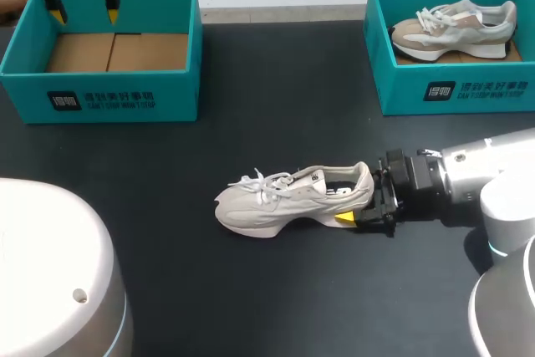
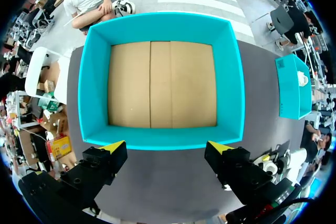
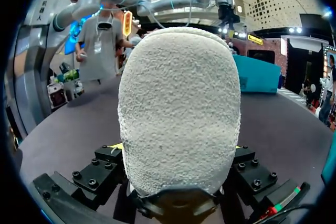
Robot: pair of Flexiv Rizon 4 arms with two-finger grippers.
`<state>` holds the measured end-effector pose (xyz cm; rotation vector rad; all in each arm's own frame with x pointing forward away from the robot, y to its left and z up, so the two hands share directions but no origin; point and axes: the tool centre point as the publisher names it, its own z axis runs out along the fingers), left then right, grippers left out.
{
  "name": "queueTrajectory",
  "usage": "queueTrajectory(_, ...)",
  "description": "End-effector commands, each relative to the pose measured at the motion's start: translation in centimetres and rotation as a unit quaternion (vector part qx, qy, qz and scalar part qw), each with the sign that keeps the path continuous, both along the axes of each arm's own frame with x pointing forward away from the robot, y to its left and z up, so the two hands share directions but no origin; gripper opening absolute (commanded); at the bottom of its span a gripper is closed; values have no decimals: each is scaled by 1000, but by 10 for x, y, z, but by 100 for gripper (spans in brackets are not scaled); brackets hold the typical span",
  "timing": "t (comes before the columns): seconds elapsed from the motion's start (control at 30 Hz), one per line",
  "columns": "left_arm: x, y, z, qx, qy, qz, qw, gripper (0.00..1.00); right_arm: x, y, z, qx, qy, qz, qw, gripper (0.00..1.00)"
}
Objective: Take the shoe out of the shoebox, open the shoe tongue, remove and reinsert the insole, then place the shoe into the shoebox
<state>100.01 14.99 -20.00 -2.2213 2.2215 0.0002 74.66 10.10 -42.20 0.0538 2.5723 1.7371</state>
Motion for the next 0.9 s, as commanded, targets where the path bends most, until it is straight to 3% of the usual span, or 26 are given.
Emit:
queueTrajectory(0.03, 0, 0, 0, 0, 0, 0, 1000, 100, 2, 3, -9, -1, -1, -1, 1000, 0)
queueTrajectory(0.37, 0, 0, 0, 0, 0, 0, 1000, 100, 2, 3, -9, -1, -1, -1, 1000, 0)
queueTrajectory(0.43, -6, -14, -1, 20, 2, 29, 999, 100, 2, 3, -9, -1, -1, -1, 1000, 0)
queueTrajectory(0.57, -28, -31, -1, 18, -12, 37, 999, 100, 2, 3, -9, -1, -1, -1, 1000, 0)
queueTrajectory(0.9, -84, -74, 6, 18, -4, 148, 989, 100, 2, 3, -9, -1, -1, -1, 1000, 0)
